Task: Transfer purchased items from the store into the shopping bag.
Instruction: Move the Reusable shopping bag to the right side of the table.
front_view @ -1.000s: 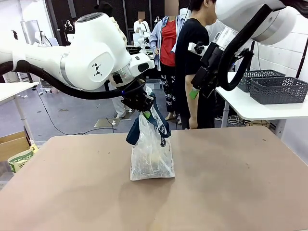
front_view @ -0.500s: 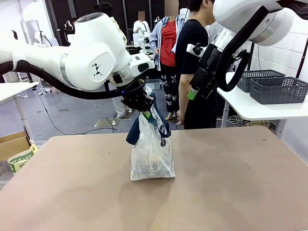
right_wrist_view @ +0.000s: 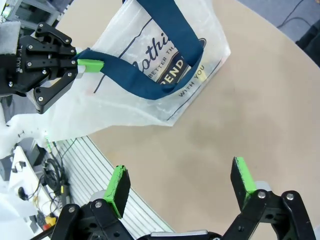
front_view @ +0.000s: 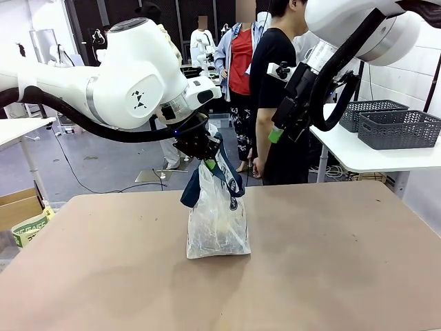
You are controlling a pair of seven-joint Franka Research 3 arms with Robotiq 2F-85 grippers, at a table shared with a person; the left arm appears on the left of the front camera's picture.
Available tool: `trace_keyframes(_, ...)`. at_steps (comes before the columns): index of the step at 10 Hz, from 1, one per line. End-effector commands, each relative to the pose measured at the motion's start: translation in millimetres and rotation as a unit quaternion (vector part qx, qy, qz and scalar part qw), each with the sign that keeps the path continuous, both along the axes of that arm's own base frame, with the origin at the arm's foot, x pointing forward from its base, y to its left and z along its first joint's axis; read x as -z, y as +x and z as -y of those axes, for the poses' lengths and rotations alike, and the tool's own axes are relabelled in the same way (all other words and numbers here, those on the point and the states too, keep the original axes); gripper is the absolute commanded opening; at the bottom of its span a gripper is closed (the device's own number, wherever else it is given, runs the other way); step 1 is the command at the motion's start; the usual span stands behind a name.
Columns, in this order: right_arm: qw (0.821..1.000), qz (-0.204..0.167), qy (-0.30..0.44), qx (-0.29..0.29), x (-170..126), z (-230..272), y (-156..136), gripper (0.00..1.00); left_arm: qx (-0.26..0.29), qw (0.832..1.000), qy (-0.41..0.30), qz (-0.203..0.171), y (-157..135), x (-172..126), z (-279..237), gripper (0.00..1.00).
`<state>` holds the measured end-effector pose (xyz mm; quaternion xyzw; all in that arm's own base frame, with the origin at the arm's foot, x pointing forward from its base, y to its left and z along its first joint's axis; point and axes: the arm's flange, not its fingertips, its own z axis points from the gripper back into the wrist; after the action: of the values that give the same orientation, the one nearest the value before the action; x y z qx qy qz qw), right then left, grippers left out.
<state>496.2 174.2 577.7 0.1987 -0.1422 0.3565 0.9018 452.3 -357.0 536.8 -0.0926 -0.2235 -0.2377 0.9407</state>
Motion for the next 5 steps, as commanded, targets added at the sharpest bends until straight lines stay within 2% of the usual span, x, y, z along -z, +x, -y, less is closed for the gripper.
trace_keyframes(1,1.0,-0.003,0.005,0.007,-2.0,-2.8,3.4,1.0,-0.004,1.0,0.0,0.002,-0.5,-0.5,-0.8,0.0)
trace_keyframes(5,1.0,-0.003,0.005,0.007,-2.0,-2.8,3.4,1.0,-0.004,1.0,0.0,0.002,-0.5,-0.5,-0.8,0.0)
